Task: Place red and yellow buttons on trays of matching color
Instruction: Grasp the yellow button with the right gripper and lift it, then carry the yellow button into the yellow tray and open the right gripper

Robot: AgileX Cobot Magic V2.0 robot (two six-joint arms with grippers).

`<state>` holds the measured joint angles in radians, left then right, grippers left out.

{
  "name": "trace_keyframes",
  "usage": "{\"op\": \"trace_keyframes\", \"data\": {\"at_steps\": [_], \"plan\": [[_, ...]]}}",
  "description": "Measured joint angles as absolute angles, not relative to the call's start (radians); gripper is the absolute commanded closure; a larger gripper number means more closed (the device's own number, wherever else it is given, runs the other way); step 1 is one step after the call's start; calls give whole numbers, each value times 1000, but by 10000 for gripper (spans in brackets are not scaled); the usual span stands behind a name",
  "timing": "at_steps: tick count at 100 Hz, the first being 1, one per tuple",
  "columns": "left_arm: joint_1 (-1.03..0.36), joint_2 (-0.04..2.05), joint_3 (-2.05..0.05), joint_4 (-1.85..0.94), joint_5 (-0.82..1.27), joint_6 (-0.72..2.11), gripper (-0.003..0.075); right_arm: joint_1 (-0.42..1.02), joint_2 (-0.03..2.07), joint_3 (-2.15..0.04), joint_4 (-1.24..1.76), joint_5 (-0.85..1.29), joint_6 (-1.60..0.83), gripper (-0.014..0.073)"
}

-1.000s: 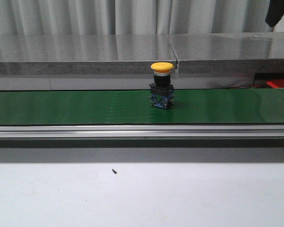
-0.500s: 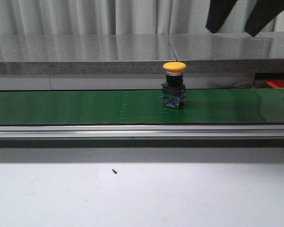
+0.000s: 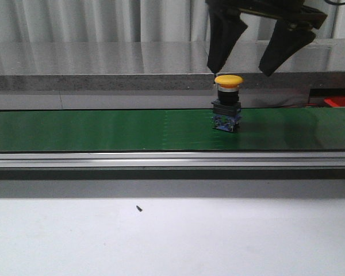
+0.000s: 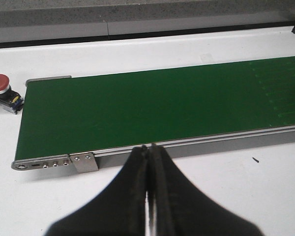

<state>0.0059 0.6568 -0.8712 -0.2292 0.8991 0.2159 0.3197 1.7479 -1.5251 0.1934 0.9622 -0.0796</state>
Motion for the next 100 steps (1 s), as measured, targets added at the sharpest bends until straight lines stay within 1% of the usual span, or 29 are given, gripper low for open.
{"op": "trace_keyframes", "data": {"at_steps": [20,26,33,38,40,45,50,57,81,100], "plan": [[6,657,-871,-229,899,216,739,320,1812,-1525,165,905,-80,-59],[6,657,-871,-229,899,216,739,320,1827,-1525,163,887,-80,-36],[6,657,-871,-229,899,216,739,320,1842,-1525,161,877,-80,48],[6,657,-871,-229,899,216,739,320,1854,-1525,159,874,-80,151],[6,657,-871,-229,899,216,739,320,1856,-1525,159,875,-80,179],[6,657,-871,-229,899,216,739,320,1862,-1525,159,875,-80,291],[6,657,-871,-229,899,216,739,320,1865,-1525,157,873,-80,373],[6,657,-871,-229,899,216,739,320,1866,-1525,154,873,-80,441],[6,657,-871,-229,899,216,739,317,1860,-1525,101,873,-27,451],[6,657,-871,-229,899,216,739,289,1790,-1525,52,896,39,451]]}}
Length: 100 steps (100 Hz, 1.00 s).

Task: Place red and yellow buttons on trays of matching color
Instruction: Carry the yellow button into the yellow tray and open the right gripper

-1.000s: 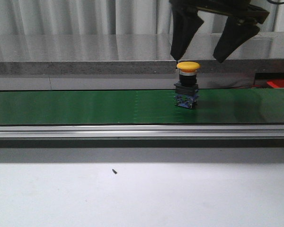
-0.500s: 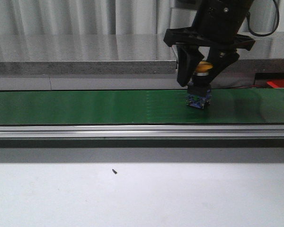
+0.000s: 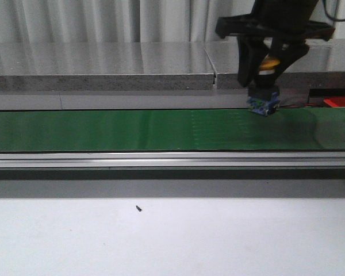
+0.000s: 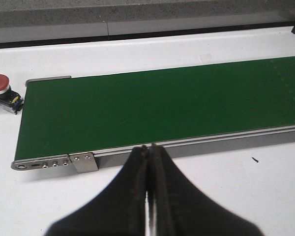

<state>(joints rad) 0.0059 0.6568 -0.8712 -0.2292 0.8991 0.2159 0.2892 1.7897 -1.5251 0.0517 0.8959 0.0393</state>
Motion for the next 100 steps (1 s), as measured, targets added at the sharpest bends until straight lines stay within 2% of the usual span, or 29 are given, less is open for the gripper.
{"op": "trace_keyframes", "data": {"at_steps": [25,64,100], "plan": [[6,657,-871,-229,899,216,739,196,1665,-1504,0,958,68,451],[6,657,-871,-229,899,216,739,-75,1434,-1229,0,928,86,451],[6,657,-871,-229,899,216,739,-288,1387,-1128,0,835,97,451]]}}
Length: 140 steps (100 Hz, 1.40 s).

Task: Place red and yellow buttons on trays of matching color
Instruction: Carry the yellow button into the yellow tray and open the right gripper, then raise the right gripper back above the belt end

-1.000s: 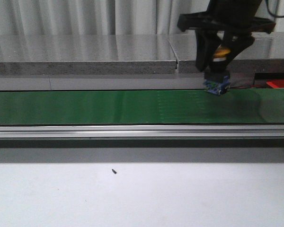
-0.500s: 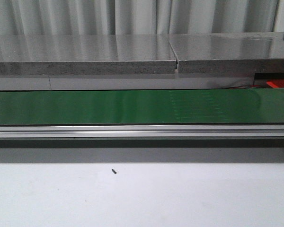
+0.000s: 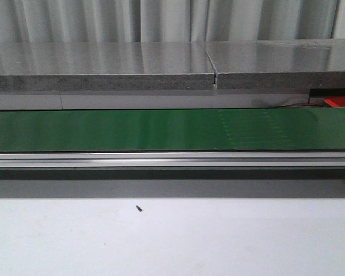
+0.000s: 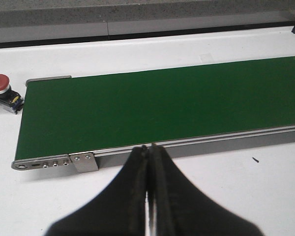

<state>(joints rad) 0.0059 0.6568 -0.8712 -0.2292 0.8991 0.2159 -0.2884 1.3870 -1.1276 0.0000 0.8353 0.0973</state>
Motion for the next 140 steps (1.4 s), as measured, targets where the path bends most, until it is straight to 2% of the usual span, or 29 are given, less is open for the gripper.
{"op": "trace_keyframes", "data": {"at_steps": [53,93,103,125,140], "plan": [[6,657,-871,-229,899,216,739,-319,1639,-1109,30,647,97,451],[6,657,-871,-229,899,216,739,-341,1693,-1109,32,630,97,447],[6,657,-871,-229,899,216,739,-341,1693,-1109,32,630,97,380],[6,657,-871,-229,899,216,739,-341,1693,-1109,32,637,97,93],[6,657,-871,-229,899,216,739,-341,1693,-1109,32,637,97,74]]}}
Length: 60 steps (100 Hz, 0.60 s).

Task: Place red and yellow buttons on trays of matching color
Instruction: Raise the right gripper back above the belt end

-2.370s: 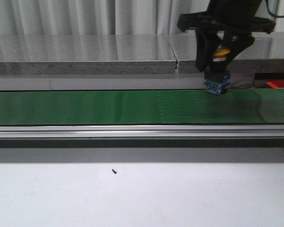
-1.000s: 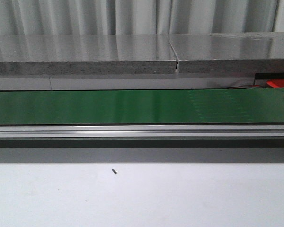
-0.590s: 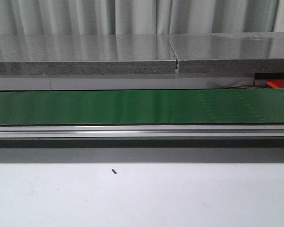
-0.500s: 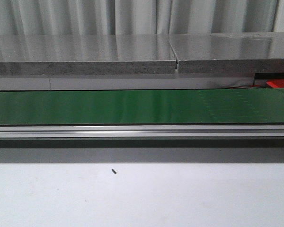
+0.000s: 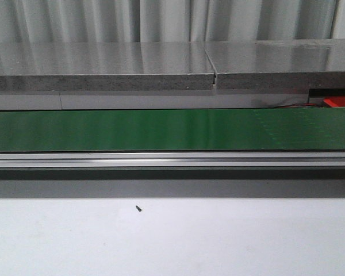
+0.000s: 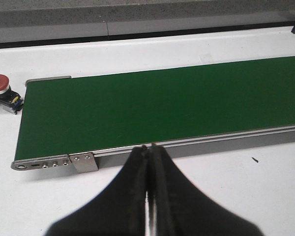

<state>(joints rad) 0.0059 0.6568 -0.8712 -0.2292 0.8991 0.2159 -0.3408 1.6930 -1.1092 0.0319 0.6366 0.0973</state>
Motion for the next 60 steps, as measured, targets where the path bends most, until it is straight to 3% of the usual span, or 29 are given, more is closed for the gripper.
{"op": "trace_keyframes", "data": {"at_steps": [39,47,60], "plan": [[6,657,-871,-229,899,216,739,-336,1573,-1109,0,637,97,102],[6,657,-871,-229,899,216,739,-317,1524,-1109,-21,637,84,195],[6,657,-871,-229,899,216,739,-258,1445,-1109,-28,652,41,480]]}}
